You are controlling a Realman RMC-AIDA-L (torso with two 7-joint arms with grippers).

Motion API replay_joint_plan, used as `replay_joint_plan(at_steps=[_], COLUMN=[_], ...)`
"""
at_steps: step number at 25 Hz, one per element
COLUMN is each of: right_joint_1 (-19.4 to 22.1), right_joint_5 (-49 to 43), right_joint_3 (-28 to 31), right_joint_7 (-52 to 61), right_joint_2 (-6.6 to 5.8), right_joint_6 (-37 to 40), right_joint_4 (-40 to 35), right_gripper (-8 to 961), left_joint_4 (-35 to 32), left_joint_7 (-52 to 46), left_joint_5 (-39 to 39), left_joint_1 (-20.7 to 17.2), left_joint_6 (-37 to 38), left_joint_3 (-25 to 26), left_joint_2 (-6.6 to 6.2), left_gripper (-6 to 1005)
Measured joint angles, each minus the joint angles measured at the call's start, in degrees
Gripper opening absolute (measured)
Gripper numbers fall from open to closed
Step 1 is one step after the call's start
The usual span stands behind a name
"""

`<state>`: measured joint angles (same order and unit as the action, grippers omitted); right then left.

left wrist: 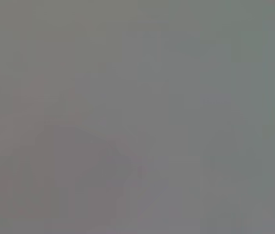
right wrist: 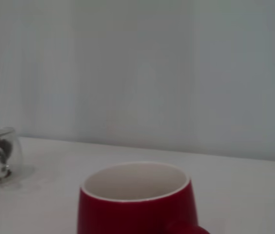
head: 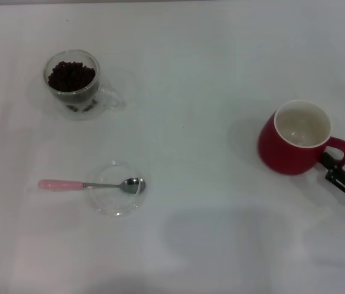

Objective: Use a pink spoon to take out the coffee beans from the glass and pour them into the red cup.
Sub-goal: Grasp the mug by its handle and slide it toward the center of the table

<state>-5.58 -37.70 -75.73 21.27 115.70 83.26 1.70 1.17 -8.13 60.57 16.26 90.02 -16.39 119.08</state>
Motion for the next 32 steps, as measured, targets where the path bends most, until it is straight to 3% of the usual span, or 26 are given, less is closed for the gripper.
replay_joint_plan(at_steps=[6, 17, 19, 25, 32], right_joint_1=[-0.33, -0.43, -0.45, -1.12, -1.99], right_joint_5=[0.01, -0.01, -0.01, -0.36, -0.58], right_joint_3=[2.64, 4.46, 4.46, 4.31, 3.80], right_joint_7=[-0.01, -0.02, -0.02, 0.01, 0.25], right_joint_2=[0.13, 0.14, 0.14, 0.14, 0.21], right_joint_6=[-0.76, -1.75, -1.76, -1.89, -1.87], right_joint_4=[0.17, 0.35, 0.34, 0.18, 0.21], right_gripper=[831, 653, 539, 421, 328], left_joint_4=[-0.03, -0.03, -0.03, -0.03, -0.03], left_joint_7=[-0.03, -0.04, -0.05, -0.04, -0.03], left_joint_5=[-0.01, -0.02, -0.02, -0.02, -0.09], left_joint_1=[0.00, 0.00, 0.03, 0.09, 0.06], left_joint_6=[0.03, 0.07, 0.02, -0.18, -0.34], left_joint_3=[0.01, 0.04, 0.04, 0.04, 0.04], left_joint_2=[-0.05, -0.08, -0.08, -0.08, -0.08], left_gripper=[876, 876, 876, 875, 875])
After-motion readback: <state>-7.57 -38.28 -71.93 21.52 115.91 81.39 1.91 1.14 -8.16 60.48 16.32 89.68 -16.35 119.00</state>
